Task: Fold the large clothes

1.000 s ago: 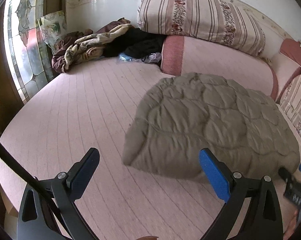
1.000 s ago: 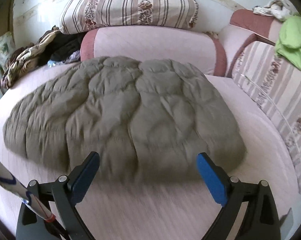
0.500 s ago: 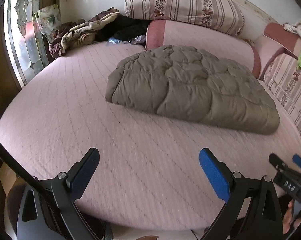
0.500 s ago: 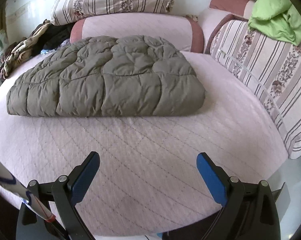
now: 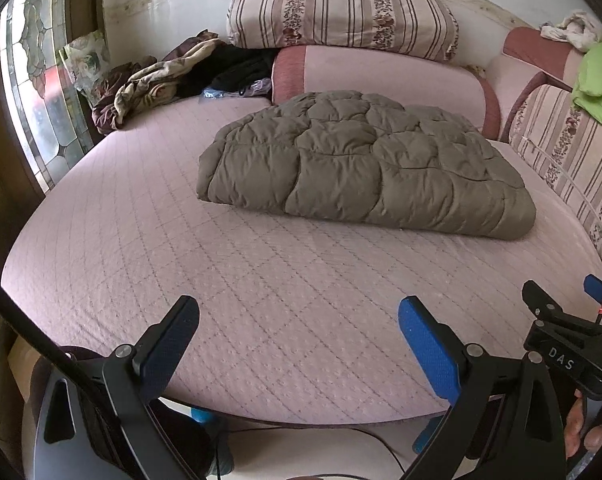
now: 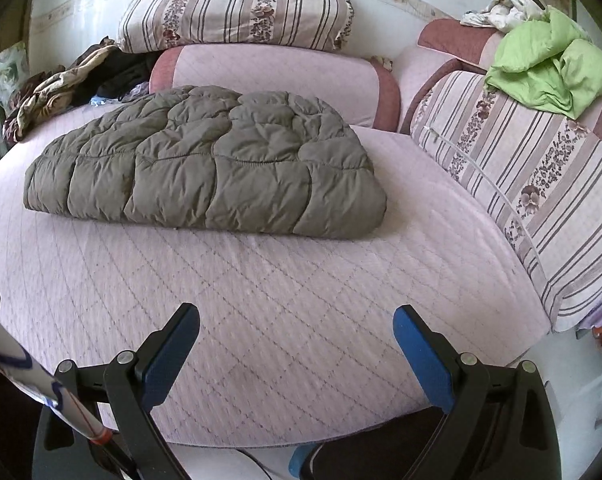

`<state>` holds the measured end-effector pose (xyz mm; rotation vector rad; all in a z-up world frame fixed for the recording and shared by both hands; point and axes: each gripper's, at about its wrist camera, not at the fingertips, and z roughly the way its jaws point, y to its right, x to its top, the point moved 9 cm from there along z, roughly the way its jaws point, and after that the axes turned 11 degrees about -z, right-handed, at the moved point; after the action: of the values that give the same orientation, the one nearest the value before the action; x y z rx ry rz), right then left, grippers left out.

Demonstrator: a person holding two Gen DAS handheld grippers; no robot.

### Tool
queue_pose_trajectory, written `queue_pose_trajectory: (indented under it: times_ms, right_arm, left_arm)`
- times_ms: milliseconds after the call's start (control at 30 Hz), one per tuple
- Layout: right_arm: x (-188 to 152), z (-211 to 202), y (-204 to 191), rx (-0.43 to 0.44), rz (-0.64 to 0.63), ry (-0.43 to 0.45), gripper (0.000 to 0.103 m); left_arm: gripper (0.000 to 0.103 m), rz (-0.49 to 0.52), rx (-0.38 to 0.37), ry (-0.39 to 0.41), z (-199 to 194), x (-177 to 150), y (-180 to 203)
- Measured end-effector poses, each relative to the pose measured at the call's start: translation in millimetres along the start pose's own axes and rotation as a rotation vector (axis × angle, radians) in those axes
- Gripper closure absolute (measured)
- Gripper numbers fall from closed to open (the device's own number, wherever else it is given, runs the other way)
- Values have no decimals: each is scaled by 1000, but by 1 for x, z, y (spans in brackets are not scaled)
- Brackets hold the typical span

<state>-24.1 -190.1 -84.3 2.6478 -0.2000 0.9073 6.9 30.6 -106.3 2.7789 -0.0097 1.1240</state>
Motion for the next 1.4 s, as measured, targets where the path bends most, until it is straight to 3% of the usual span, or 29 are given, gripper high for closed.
queue_pose_trajectory:
  times_ms: [667, 1400]
  right_arm:
    - [-11, 3, 0, -16, -9, -35, 4]
    - [-17, 13, -15, 0, -38, -74, 4]
  left_arm:
    - [4, 44, 18, -23, 5, -16, 12]
    - [4, 3, 47, -94, 27, -25, 0]
